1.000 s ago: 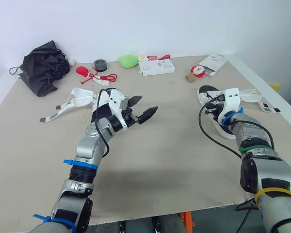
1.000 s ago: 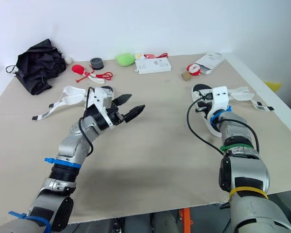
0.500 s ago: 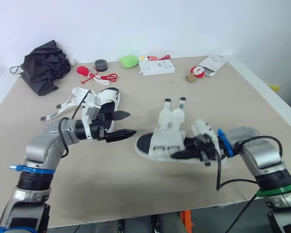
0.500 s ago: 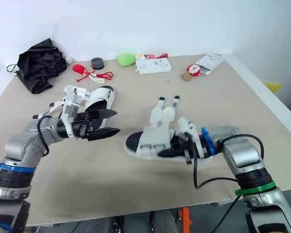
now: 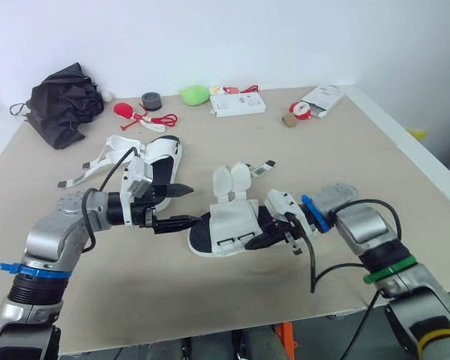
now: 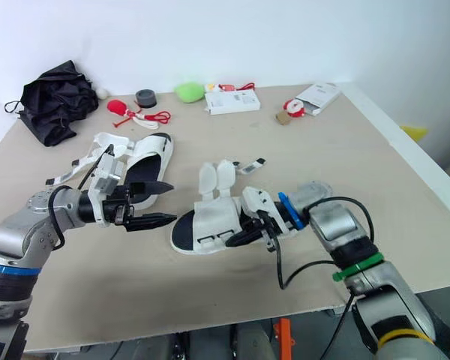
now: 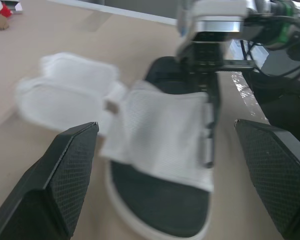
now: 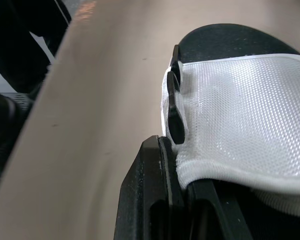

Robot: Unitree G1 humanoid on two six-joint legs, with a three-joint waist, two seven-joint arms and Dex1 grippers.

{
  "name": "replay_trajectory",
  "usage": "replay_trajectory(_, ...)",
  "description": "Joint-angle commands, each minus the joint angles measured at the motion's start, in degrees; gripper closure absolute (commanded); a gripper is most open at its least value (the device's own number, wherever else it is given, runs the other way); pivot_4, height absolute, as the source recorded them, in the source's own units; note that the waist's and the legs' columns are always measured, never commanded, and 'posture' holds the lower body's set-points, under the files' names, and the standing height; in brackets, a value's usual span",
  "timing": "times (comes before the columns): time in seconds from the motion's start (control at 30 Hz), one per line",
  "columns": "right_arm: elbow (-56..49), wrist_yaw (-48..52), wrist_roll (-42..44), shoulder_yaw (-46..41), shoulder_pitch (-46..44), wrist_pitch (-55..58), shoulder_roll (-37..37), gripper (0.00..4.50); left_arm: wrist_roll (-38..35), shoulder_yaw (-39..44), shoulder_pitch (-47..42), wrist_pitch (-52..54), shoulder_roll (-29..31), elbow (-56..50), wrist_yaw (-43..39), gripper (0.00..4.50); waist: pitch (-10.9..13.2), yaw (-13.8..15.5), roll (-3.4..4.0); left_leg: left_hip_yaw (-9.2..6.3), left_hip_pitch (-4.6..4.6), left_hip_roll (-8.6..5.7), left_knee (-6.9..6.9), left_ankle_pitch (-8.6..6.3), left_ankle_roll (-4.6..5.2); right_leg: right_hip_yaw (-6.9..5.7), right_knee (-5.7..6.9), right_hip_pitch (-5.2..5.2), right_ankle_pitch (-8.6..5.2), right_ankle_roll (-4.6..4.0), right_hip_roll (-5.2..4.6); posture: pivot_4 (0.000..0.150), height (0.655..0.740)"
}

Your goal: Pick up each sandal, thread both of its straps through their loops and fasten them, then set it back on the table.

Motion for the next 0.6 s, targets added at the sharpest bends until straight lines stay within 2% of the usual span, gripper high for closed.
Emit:
replay_trajectory(0.03,8.2,0.9,-3.8,-0.1,-3.7,-3.0,0.2,4.47,-0.8,1.2,-0.2,0.0,0.6,-2.3,0.1,0.00,0.0,0.1,0.00,0.00,0.00,0.00,0.00,0.05,0.01,-0.01,0.00,-0.01,0.04,-0.02,0.00,0.150,0.7400)
replay_trajectory(0.17,14.5,1.2,-5.0,-0.6,-5.8,-6.3,0.2,4.47,0.0,0.2,-0.7,-0.9,-0.1,-1.3,0.0,0.00,0.0,0.2,-0.01,-0.01,-0.01,-0.01,0.00,0.12,0.06,-0.04,0.01,0.02,0.11,-0.04,-0.04,0.150,0.7400)
replay_trajectory(0.6,13.5,1.0,-4.8,-0.8,-3.5,-6.0,2.6,4.47,4.7,-4.2,-5.3,-4.4,-4.1,8.4,-2.3,0.00,0.0,0.5,-0.03,-0.02,-0.04,-0.09,-0.01,0.13,0.07,-0.04,0.01,0.02,0.13,-0.01,-0.11,0.150,0.7400)
